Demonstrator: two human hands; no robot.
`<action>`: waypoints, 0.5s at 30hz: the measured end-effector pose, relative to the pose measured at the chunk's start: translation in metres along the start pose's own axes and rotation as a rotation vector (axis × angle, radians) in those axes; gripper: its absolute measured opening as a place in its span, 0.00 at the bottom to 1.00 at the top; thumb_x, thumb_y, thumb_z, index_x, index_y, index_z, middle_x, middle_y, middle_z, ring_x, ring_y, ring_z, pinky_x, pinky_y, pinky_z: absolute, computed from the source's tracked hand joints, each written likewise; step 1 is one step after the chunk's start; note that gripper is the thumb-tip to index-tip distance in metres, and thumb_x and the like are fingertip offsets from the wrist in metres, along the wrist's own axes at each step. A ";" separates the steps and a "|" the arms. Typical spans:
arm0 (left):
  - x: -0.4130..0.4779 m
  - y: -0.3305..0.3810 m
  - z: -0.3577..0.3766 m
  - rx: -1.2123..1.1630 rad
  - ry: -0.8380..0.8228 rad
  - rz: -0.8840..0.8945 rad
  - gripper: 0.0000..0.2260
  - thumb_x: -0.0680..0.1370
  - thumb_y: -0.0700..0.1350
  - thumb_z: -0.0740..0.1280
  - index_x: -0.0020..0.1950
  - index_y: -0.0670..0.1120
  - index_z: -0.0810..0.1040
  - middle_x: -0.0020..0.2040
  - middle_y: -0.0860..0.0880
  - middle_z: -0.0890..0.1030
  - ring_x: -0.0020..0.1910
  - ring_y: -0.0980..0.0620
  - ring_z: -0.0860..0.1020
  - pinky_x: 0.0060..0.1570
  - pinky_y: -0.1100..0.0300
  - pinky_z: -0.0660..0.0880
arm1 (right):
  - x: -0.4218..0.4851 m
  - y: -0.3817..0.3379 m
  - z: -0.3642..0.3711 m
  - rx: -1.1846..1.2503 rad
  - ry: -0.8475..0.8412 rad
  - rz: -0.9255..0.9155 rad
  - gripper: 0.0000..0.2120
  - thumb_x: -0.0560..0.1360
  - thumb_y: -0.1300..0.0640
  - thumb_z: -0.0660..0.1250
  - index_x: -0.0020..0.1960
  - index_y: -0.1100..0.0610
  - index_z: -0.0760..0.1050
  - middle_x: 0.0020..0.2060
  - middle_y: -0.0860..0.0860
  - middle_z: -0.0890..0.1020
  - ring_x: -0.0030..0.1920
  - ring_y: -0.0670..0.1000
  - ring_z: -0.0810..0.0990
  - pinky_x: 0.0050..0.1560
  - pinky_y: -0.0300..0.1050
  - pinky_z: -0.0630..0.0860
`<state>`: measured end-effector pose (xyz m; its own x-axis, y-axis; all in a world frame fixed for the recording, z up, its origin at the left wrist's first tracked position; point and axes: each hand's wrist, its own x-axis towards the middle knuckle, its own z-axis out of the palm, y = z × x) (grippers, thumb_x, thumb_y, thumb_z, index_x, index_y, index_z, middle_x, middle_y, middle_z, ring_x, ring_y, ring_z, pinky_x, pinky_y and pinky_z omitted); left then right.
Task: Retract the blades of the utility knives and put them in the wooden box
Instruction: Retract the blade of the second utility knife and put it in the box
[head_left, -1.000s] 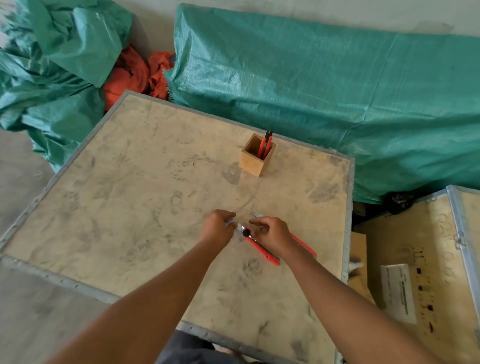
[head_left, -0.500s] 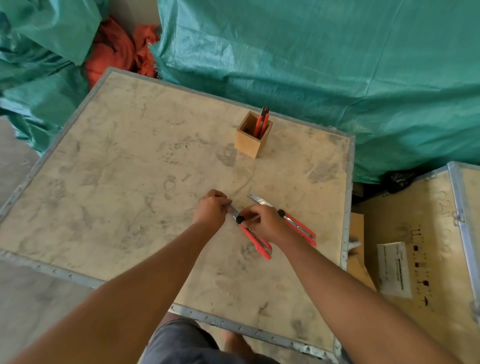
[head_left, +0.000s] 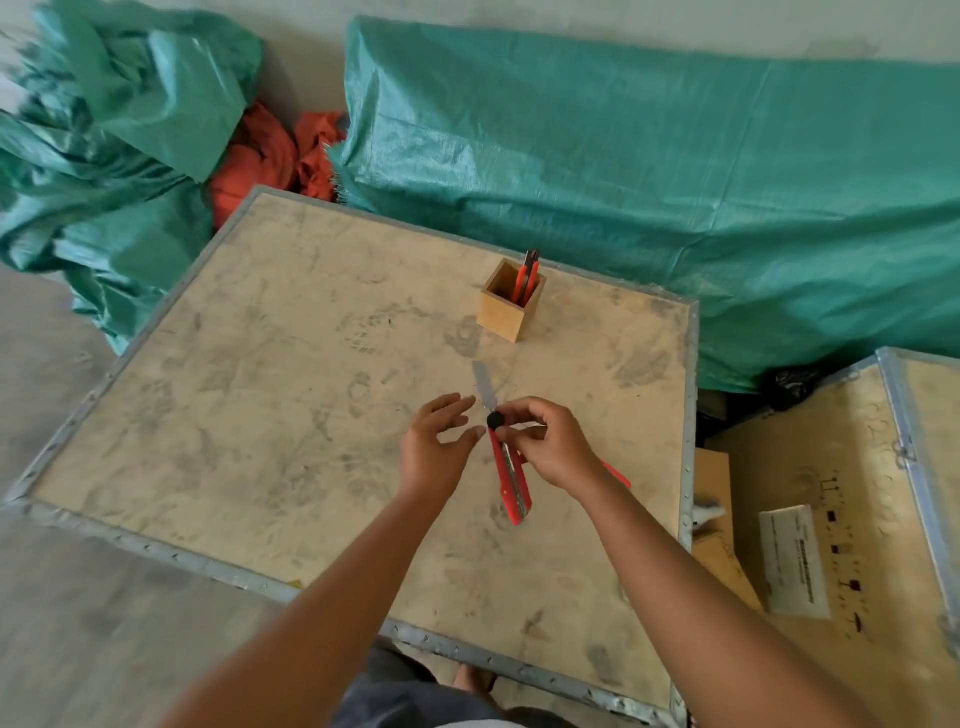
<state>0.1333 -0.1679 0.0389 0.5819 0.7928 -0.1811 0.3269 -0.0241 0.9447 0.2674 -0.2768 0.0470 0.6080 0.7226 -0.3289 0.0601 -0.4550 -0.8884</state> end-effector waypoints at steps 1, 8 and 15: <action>-0.007 0.000 0.000 -0.029 -0.026 -0.024 0.18 0.73 0.40 0.76 0.62 0.49 0.82 0.61 0.54 0.80 0.51 0.57 0.83 0.50 0.69 0.79 | -0.001 -0.003 0.000 0.018 0.022 -0.014 0.12 0.76 0.61 0.75 0.54 0.46 0.82 0.51 0.49 0.86 0.48 0.55 0.87 0.47 0.55 0.87; -0.055 0.013 -0.006 -0.269 -0.237 -0.216 0.14 0.77 0.37 0.70 0.63 0.45 0.81 0.51 0.47 0.86 0.44 0.48 0.86 0.40 0.49 0.84 | -0.012 -0.030 -0.014 0.170 0.164 -0.128 0.13 0.77 0.65 0.72 0.61 0.57 0.82 0.51 0.50 0.86 0.48 0.51 0.88 0.43 0.45 0.87; -0.066 0.025 -0.013 -0.318 -0.236 -0.172 0.14 0.77 0.31 0.68 0.62 0.40 0.81 0.47 0.42 0.86 0.41 0.49 0.85 0.38 0.58 0.83 | -0.036 -0.034 -0.020 0.138 0.095 -0.096 0.08 0.78 0.60 0.72 0.57 0.56 0.83 0.49 0.50 0.86 0.42 0.47 0.88 0.39 0.44 0.86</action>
<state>0.0936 -0.2131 0.0777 0.7051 0.6071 -0.3664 0.2102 0.3145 0.9257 0.2592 -0.2979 0.0953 0.6769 0.7041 -0.2146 0.0166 -0.3061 -0.9519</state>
